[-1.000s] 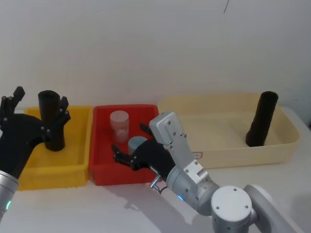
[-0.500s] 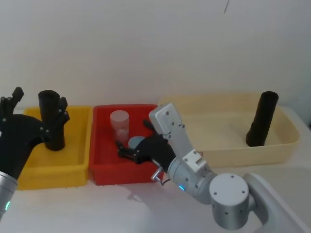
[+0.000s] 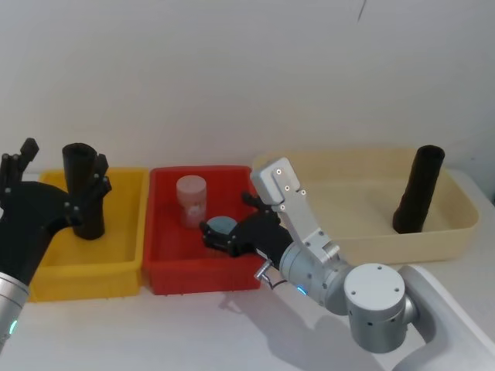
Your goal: Pick up the garbage bag with the one hand and transfer it to the other hand.
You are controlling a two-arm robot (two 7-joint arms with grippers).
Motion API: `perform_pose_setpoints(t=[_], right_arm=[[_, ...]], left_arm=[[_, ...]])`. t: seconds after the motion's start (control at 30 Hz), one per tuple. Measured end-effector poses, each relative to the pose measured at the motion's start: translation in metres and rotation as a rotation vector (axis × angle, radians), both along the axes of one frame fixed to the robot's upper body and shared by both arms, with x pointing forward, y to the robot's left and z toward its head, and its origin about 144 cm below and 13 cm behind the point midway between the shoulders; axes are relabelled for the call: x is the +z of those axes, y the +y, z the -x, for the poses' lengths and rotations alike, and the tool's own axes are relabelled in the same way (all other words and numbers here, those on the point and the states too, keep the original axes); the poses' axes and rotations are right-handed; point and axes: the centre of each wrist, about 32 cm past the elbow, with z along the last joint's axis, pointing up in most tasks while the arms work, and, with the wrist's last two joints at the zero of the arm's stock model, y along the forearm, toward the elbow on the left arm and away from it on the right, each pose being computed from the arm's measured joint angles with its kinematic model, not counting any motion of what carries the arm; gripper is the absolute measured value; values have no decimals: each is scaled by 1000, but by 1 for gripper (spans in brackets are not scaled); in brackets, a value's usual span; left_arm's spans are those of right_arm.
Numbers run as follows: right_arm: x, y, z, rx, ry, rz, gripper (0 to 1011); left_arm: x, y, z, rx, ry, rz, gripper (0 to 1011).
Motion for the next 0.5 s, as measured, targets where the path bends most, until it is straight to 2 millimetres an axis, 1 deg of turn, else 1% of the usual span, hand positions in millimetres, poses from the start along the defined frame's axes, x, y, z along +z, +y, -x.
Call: perform_pose_setpoints(t=[0.17,0.5], right_arm=[[-1,-2,-2,16,12,10,1000],[-2,-1,-1,61,26,20,1000]], left_arm=[[0,0,0,0,0,0,1001],[0,0,0,0,0,0,1001]])
